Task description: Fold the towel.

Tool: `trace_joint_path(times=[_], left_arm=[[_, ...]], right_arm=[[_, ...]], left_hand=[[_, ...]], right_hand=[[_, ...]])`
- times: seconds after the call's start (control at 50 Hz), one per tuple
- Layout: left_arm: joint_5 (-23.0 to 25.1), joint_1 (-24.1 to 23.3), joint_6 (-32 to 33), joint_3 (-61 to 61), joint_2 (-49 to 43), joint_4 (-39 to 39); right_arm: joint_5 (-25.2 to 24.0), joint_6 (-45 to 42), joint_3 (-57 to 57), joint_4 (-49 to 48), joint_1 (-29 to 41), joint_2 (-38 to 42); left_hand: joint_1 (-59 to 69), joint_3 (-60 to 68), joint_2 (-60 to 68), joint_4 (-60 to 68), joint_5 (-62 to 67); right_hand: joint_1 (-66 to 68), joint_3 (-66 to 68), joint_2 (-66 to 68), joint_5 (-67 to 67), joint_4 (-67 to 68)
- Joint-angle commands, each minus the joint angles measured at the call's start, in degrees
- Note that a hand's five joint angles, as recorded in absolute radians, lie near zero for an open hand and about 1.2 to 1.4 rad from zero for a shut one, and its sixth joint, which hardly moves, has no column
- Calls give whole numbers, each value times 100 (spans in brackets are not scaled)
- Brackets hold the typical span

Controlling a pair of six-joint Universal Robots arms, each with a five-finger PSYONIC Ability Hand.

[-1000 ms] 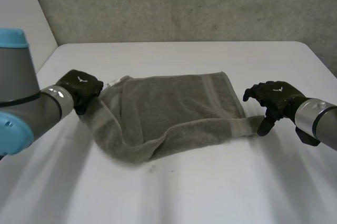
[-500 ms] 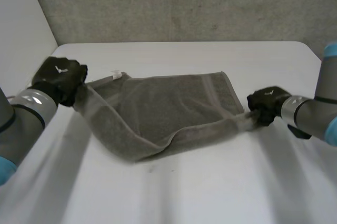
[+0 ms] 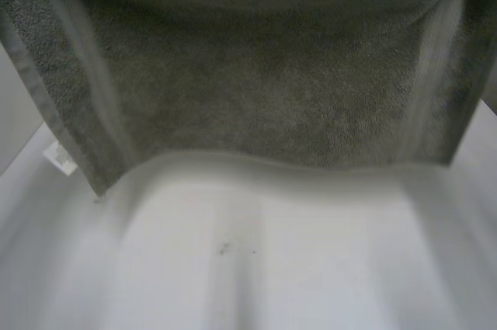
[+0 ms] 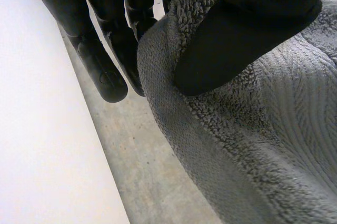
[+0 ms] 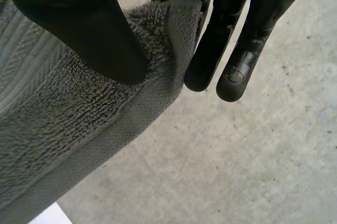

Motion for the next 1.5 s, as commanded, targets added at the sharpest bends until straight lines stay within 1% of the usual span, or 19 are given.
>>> trace_joint_path(times=[0.02,0.16,0.3,0.38,0.42,0.46,0.52,0.6,0.7,0.8,0.9,1.0,1.1,1.14,1.26,1.36,1.38,1.46,1.5], left_arm=[[20,11,36,121,-669,-589],[20,2,80,173,-1814,-915],[-15,-208,852,1338,-3192,-1082],[-42,-402,915,2397,-3519,-1065],[-68,-411,837,3735,-3721,-1030],[-77,-411,749,4368,-3808,-969],[-217,-393,547,5390,-3958,-767],[-489,-463,354,5728,-3959,-696],[-587,-481,-87,5034,-4011,-757],[-499,-455,-280,3285,-3959,-660],[-34,-446,-263,1304,-4020,85],[108,-437,-228,72,-4178,726],[143,-358,80,-688,-4214,974],[143,-288,491,-1151,-4118,974],[160,20,1170,-1927,-3335,922],[266,451,1944,-2692,-2227,183],[292,529,2274,-2822,-1888,-356],[633,932,2778,-3069,-1078,-1668],[844,1038,2787,-3096,-902,-1697]], right_arm=[[-88,-207,-190,787,-26,923],[52,-901,-216,1008,263,1801],[439,-990,-788,771,598,2656],[1105,-876,-1839,-411,853,3043],[1327,-814,-2106,-952,871,3043],[1581,-692,-2317,-2097,888,2912],[1599,-647,-2238,-2586,888,2736],[1600,-551,-1704,-3052,932,2358],[1328,-542,-703,-2808,932,2296],[854,-577,71,-2333,906,2410],[492,-647,873,-1901,880,2718],[237,-1164,1698,-1638,853,3253],[298,-1823,2103,-1515,696,3447],[307,-1938,2243,-1427,591,3413],[316,-2062,2630,-358,134,2729],[229,-2429,2990,1091,-367,2078],[228,-2727,3139,1453,-551,1868],[202,-3161,3361,1711,-913,1549],[202,-3222,3431,1641,-993,1435]], left_hand=[[1268,1033,1028,1024,1100],[1268,1033,1028,1024,1100],[1268,1033,1028,1024,1100],[1268,1033,1028,1024,1100],[1268,1033,1028,1024,1100],[1268,1033,1028,1024,1100],[1268,1033,1028,1024,1100],[1268,1033,1028,1024,1100],[1268,1033,1028,1024,1100],[1268,1033,1028,1024,1100],[1268,1033,1028,1024,1100],[1268,1033,1028,1024,1100],[1268,1033,1028,1024,1100],[1268,1033,1028,1024,1100],[1268,1033,1028,1024,1100],[1268,1033,1028,1024,1100],[1268,1033,1028,1024,1100],[1268,1033,1028,1024,1100],[1268,1033,1028,1024,1100]], right_hand=[[2447,1207,1270,1426,1163],[2447,1207,1270,1426,1163],[2447,1207,1270,1426,1163],[2447,1207,1270,1426,1163],[2447,1207,1270,1426,1163],[2447,1207,1270,1426,1163],[2447,1207,1270,1426,1163],[2447,1207,1270,1426,1163],[2447,1207,1270,1426,1163],[2447,1207,1270,1426,1163],[2447,1207,1270,1426,1163],[2447,1207,1270,1426,1163],[2447,1207,1270,1426,1163],[2447,1207,1270,1426,1163],[2447,1207,1270,1426,1163],[2447,1207,1270,1426,1163],[2447,1207,1270,1426,1163],[2447,1207,1270,1426,1163],[2447,1207,1270,1426,1163]])
